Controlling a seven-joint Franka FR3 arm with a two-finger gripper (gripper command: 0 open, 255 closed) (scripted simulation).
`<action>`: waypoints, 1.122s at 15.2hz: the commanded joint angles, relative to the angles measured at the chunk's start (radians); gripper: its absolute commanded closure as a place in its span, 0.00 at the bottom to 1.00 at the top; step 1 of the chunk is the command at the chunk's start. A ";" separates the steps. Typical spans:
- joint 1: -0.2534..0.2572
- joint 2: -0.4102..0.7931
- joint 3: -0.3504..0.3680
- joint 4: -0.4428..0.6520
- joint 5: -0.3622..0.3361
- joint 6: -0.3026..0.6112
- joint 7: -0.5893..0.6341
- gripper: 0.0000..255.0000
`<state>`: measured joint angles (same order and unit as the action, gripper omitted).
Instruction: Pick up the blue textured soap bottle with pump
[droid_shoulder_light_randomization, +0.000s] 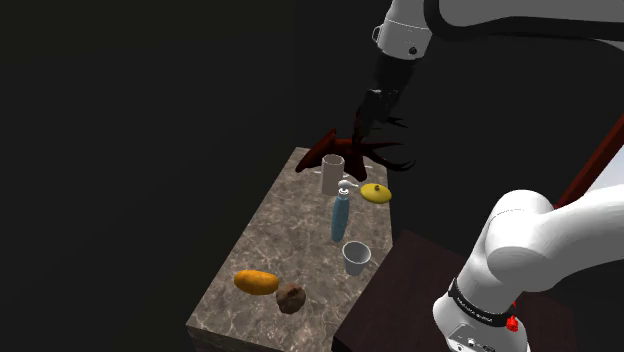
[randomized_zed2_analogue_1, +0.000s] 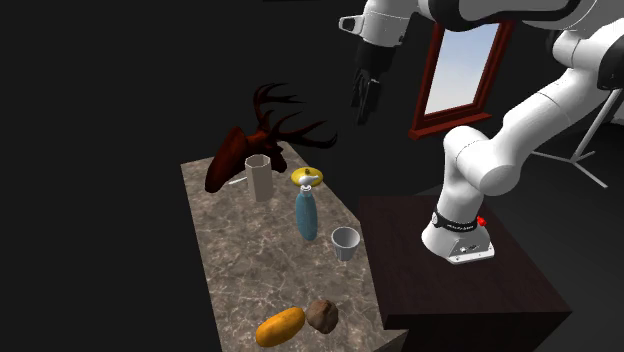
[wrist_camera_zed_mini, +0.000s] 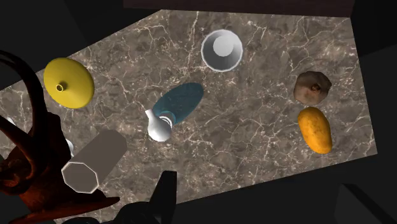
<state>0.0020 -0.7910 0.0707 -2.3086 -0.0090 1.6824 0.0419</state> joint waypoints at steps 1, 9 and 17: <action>0.000 0.000 0.000 0.000 0.000 0.000 0.000 0.00; -0.030 0.138 -0.047 -0.126 -0.069 0.224 -0.073 0.00; -0.072 0.354 -0.092 -0.174 -0.146 0.455 -0.127 0.00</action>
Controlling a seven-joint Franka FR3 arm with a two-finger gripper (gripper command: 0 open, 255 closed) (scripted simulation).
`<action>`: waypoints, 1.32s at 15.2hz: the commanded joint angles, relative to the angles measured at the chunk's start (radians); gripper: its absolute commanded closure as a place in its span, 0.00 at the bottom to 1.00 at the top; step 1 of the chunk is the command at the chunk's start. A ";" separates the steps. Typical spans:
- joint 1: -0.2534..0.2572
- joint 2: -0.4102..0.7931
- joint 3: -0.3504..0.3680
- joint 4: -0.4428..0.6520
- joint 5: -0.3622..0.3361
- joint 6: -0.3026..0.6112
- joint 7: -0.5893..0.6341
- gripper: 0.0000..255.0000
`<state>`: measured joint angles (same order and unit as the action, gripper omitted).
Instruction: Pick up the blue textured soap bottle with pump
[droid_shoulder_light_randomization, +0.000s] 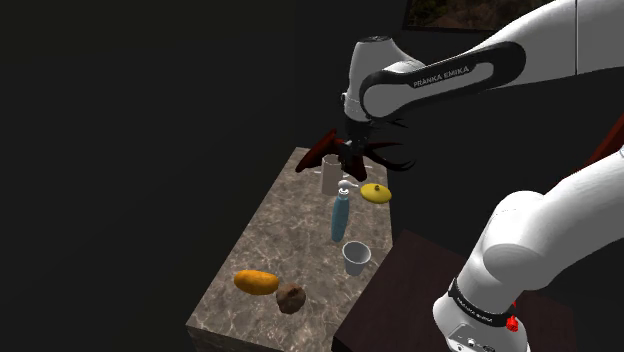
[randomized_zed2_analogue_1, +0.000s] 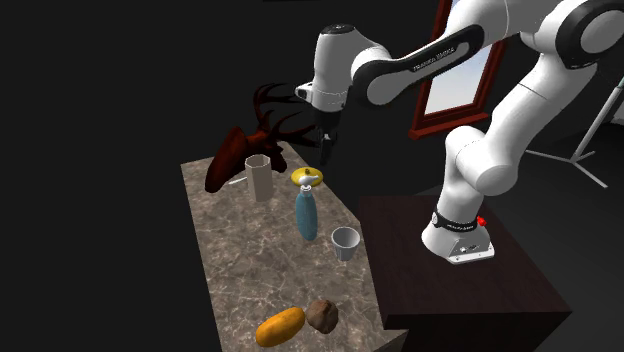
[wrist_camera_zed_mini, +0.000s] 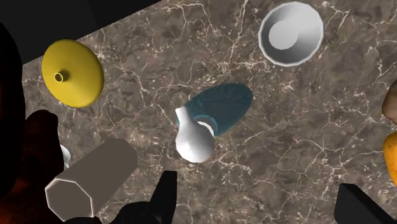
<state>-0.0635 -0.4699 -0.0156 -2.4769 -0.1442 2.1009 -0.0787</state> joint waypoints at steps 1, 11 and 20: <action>-0.012 0.064 -0.011 -0.006 -0.021 0.064 -0.011 0.00; -0.060 0.361 -0.052 0.036 -0.112 0.289 -0.036 0.00; -0.065 0.425 -0.054 0.007 -0.134 0.380 -0.011 1.00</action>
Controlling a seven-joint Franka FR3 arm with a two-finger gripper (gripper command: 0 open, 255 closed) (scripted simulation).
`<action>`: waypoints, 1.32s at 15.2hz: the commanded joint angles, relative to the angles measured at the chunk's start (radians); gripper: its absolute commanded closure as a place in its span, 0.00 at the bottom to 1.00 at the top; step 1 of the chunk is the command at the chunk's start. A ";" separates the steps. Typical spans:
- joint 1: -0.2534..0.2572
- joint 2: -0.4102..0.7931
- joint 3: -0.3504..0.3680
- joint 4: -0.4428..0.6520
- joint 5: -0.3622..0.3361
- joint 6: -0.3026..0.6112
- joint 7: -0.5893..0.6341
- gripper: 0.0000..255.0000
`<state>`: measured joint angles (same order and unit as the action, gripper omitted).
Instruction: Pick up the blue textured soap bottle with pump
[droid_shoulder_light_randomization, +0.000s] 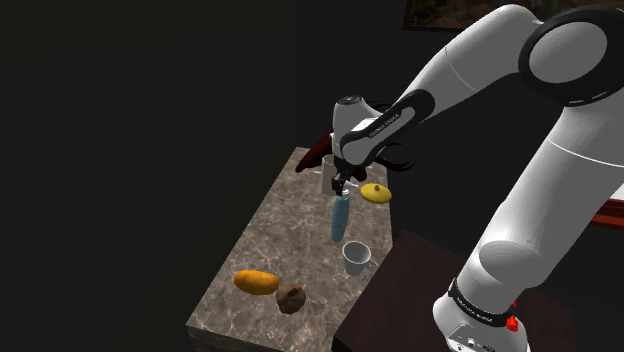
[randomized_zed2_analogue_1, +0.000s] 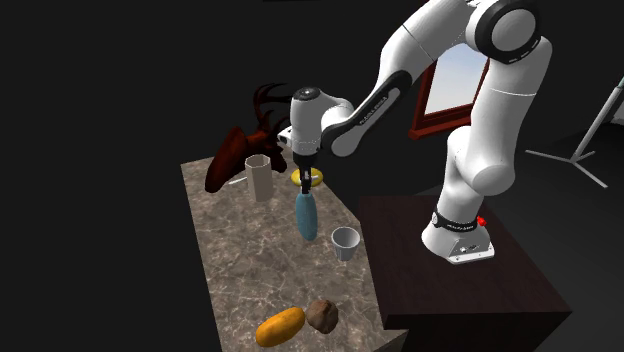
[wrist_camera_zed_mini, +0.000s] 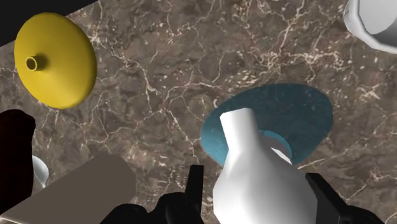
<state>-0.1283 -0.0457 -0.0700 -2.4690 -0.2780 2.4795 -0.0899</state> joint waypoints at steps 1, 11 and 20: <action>0.000 0.000 0.000 -0.001 -0.001 0.002 0.001 1.00; 0.001 -0.018 0.001 0.008 0.007 -0.025 -0.008 1.00; 0.008 -0.102 0.004 0.053 0.034 -0.152 -0.040 1.00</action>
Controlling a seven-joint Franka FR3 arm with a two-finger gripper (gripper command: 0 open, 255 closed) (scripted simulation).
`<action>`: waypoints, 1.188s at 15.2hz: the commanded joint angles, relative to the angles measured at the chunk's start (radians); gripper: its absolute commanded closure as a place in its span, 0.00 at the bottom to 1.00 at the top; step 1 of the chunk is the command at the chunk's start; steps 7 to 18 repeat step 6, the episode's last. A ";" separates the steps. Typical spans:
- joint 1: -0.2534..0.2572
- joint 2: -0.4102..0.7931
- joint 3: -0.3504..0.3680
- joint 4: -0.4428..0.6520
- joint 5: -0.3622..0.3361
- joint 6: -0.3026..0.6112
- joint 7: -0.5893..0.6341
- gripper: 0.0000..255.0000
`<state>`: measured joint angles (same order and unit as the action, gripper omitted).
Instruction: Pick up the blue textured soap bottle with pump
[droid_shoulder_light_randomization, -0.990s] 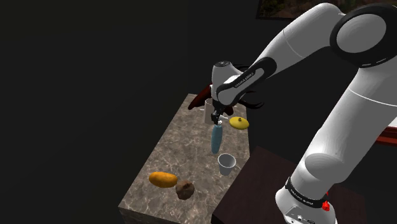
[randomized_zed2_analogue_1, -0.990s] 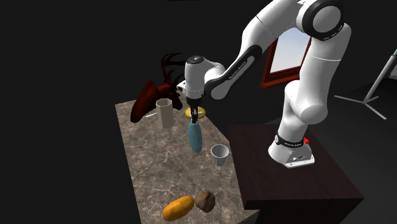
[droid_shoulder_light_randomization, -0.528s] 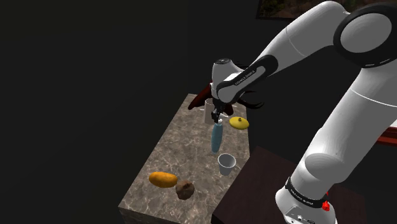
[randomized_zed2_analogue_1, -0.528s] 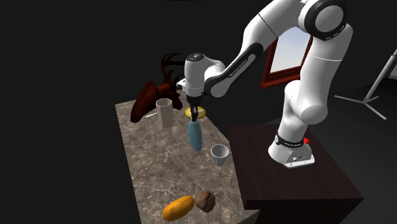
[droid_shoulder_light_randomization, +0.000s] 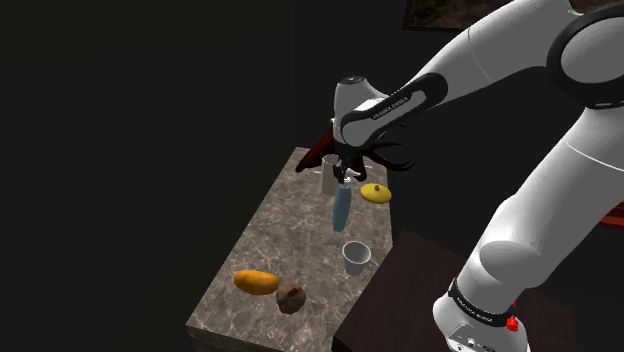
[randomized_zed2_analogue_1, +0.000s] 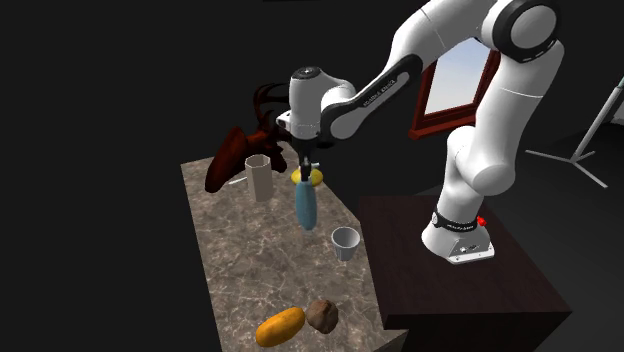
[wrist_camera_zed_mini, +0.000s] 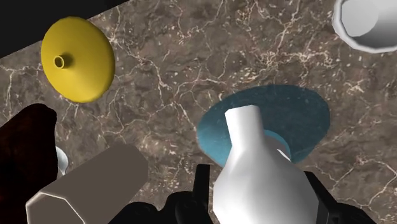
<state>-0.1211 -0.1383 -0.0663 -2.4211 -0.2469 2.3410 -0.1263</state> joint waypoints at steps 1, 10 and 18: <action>0.001 -0.017 0.000 0.011 0.005 -0.028 -0.007 1.00; 0.003 -0.041 0.001 0.032 0.012 -0.072 -0.017 1.00; 0.003 -0.041 0.001 0.032 0.012 -0.072 -0.017 1.00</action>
